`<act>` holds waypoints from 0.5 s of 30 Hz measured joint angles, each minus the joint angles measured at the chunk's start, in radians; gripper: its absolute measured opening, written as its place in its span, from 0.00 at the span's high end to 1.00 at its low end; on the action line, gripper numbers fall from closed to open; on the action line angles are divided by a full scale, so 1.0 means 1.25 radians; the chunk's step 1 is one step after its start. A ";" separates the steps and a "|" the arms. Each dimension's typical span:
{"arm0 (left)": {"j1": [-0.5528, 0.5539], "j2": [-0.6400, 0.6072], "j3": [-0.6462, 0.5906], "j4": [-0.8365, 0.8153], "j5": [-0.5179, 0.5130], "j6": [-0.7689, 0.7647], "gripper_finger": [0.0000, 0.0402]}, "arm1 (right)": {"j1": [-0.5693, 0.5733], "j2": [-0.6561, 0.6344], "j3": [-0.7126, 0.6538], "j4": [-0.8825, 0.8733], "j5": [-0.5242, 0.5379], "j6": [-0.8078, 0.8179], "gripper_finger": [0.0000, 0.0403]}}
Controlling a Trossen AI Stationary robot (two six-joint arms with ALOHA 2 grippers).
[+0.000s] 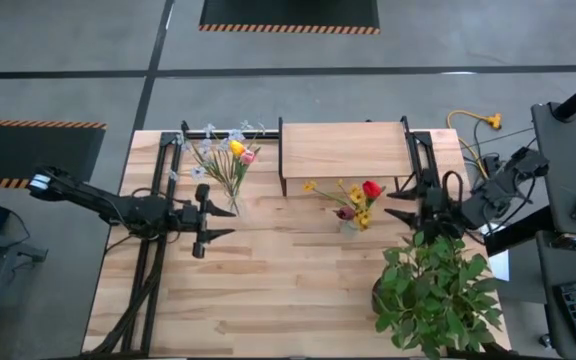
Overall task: Pick and place flowers into a vace then onto a shelf
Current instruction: Put the right transparent vase with the flowers on the shelf
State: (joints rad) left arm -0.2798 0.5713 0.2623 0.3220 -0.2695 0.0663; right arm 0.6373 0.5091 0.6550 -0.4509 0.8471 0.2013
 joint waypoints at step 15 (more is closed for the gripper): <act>0.000 -0.127 -0.100 0.029 0.004 0.027 0.59 | 0.000 -0.178 -0.319 0.408 -0.373 -0.224 0.64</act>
State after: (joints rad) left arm -0.2799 0.4124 0.1378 0.3579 -0.2644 0.0999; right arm 0.6369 0.2861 0.2566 0.0594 0.3814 -0.0791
